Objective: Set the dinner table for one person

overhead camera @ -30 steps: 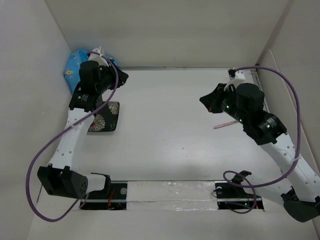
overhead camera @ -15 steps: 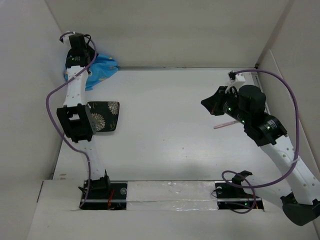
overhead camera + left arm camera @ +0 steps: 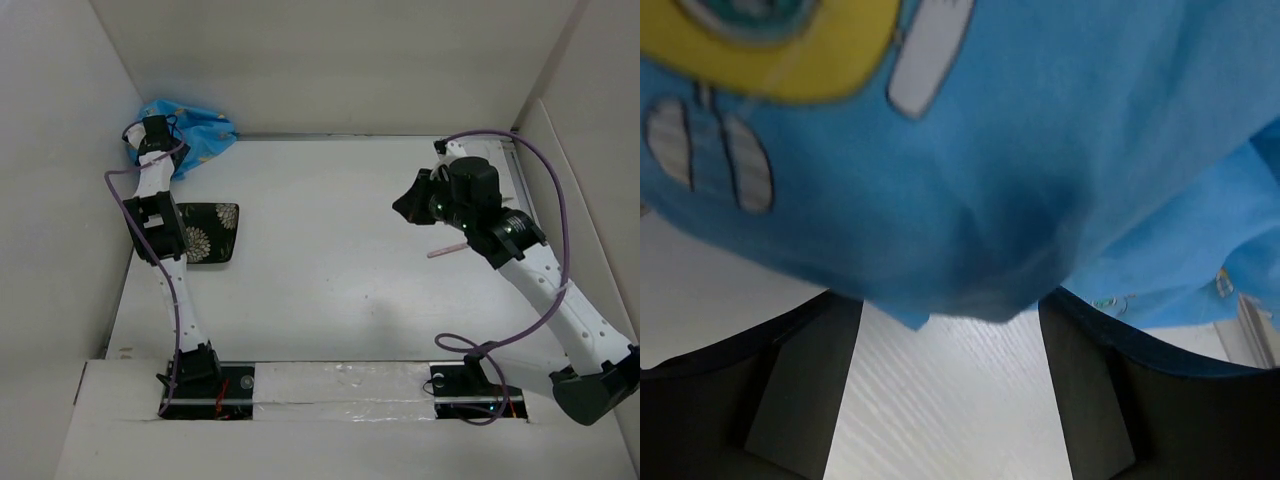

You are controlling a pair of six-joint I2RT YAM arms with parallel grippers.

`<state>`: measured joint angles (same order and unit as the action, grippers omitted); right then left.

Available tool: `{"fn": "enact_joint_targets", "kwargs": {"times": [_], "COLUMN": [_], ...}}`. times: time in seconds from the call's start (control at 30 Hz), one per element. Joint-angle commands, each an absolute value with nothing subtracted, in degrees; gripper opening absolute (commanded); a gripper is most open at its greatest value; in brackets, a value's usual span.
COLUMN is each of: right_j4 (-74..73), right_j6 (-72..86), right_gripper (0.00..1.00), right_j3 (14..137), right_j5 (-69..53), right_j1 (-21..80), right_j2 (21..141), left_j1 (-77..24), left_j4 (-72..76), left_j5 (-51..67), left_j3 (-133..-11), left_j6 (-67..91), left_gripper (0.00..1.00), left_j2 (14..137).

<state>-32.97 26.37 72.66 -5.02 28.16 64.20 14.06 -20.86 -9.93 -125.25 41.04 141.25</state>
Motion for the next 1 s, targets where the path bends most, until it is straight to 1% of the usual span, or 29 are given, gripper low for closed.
{"fn": "enact_joint_targets", "kwargs": {"times": [0.0,0.17,0.3,0.37,0.4,0.47,0.5,0.53,0.57,0.67,0.73,0.77,0.83,0.97], "right_j4": [-31.8,-31.0,-30.6,-30.0,-29.7,-29.3,-29.0,-28.8,-28.5,-27.0,-26.1,-25.9,-25.6,-25.5], "right_j6": [26.0,26.3,26.3,26.5,26.5,26.5,26.6,26.6,26.6,26.2,25.7,25.3,24.5,22.8], "right_gripper": [0.04,0.04,0.04,0.03,0.03,0.03,0.03,0.03,0.02,0.02,0.02,0.02,0.02,0.02], "right_j3": [75.4,76.7,78.0,78.2,78.3,78.6,78.7,78.9,78.9,78.8,78.8,78.9,79.2,79.7], "right_j5": [-5.4,-6.9,-7.7,-8.3,-8.6,-8.8,-9.1,-9.3,-9.5,-10.0,-10.8,-11.1,-12.0,-12.7], "right_j1": [27.9,27.9,27.9,27.9,27.9,27.9,27.9,28.5,28.5,28.5,28.5,28.5,28.5,28.5], "right_j2": [65.0,68.9,71.1,72.1,72.4,72.9,73.6,73.7,73.8,74.4,74.7,74.9,75.1,75.0], "left_j1": [15.0,15.6,16.8,16.8,16.8,16.8,16.8,16.8,16.8,14.0,12.5,11.6,8.3,0.9], "left_j4": [-18.5,-18.5,-17.8,-15.9,-15.4,-14.8,-13.8,-13.2,-11.6,-8.0,-5.6,-2.4,-0.4,-0.8], "left_j5": [-11.7,-8.9,-4.5,-4.0,-3.1,-2.3,-1.2,-0.7,-0.4,3.0,7.3,8.4,9.7,11.5], "left_j3": [-130.0,-133.3,-133.2,-133.1,-133.1,-132.9,-132.5,-131.8,-130.1,-126.1,-123.9,-120.5,-118.3,-119.5], "left_j6": [41.9,43.0,46.8,47.3,47.2,47.3,47.3,47.2,46.8,45.3,45.8,46.1,45.9,43.2], "left_gripper": [0.68,0.69,0.64,0.54,0.42,0.24,0.17,0.06,0.00,0.00,0.00,0.00,0.00,0.00], "left_j2": [142.7,147.6,150.8,151.1,151.4,151.4,151.0,150.6,149.9,144.6,142.3,139.1,135.7,127.9]}}
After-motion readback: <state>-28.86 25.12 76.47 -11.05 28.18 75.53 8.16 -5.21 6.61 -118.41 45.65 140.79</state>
